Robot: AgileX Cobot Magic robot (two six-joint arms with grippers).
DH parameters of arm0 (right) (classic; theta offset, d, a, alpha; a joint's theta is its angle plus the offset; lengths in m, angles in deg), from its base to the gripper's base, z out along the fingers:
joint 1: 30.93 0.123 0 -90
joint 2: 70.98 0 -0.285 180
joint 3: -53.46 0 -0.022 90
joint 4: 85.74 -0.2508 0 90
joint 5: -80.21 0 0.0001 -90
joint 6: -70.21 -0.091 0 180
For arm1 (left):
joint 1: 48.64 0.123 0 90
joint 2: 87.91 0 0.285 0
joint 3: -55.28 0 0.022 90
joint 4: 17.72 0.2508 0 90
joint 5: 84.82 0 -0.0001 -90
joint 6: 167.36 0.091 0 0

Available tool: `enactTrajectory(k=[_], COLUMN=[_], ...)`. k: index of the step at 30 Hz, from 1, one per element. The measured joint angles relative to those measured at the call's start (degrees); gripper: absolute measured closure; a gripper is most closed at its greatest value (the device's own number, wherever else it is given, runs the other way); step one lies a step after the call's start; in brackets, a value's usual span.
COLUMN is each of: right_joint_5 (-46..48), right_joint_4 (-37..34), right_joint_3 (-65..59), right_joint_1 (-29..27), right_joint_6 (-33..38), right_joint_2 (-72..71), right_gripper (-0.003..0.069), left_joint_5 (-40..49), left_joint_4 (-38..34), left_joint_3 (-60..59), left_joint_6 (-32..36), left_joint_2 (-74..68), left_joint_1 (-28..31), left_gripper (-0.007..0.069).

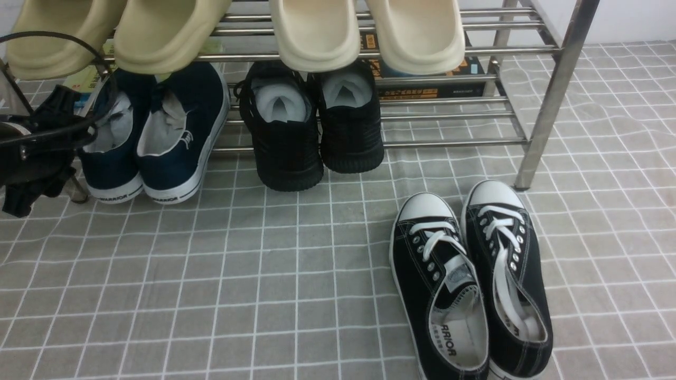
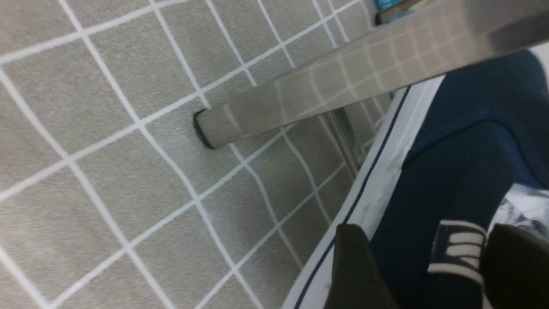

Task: Take the shoes off the shelf with your hand from the grey coffee tablecloth.
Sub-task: 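Grasp the leftmost shoe on the bottom shelf of the shoe rack with the left gripper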

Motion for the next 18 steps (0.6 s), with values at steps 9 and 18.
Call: enactTrajectory(k=[9,18], right_joint_5=[0.0,0.0], right_joint_4=[0.0,0.0], right_joint_3=[0.0,0.0], right_joint_1=[0.0,-0.1], right_joint_6=[0.0,0.0], right_joint_2=[0.0,0.0], right_gripper=[0.042,0.042], left_joint_5=[1.0,2.0], left_joint_4=[0.4,0.7], left_joint_3=[1.3,1.4], left_joint_6=[0.0,0.3], left_joint_2=[-2.6,-3.5], left_joint_1=[-0.2,-0.3], left_gripper=[0.0228,0.0463])
